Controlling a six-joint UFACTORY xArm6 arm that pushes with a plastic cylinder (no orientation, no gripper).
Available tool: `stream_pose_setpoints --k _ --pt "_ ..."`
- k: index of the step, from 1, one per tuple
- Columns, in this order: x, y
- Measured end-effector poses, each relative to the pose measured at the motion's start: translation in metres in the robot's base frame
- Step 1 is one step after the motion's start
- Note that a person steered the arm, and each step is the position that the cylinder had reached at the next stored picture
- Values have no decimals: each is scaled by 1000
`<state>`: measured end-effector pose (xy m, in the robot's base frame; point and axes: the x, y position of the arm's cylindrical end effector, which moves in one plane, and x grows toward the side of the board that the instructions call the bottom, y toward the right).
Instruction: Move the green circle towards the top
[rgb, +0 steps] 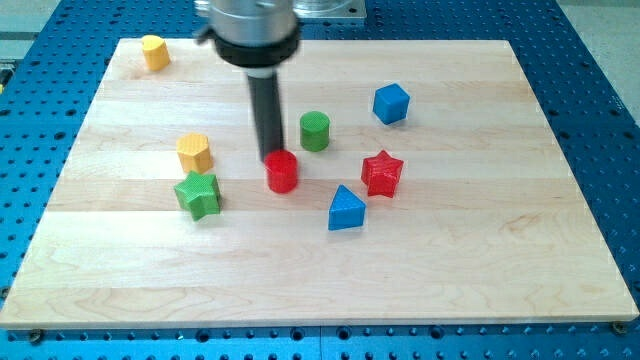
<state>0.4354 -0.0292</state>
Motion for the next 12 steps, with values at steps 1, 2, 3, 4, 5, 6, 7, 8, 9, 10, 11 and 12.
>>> stream_pose_setpoints --k 1,2,3,4,5,6,7,8,9,10,11,12 --pt "-18 72" --pt "-88 52" --pt "-74 67" --pt "-34 72" --pt "-27 -2" --pt "-34 -17" --pt "-51 -35" --pt "-50 -91" --pt "-53 -96" --pt "-68 -60" --pt "-114 -30" --pt "-139 2"
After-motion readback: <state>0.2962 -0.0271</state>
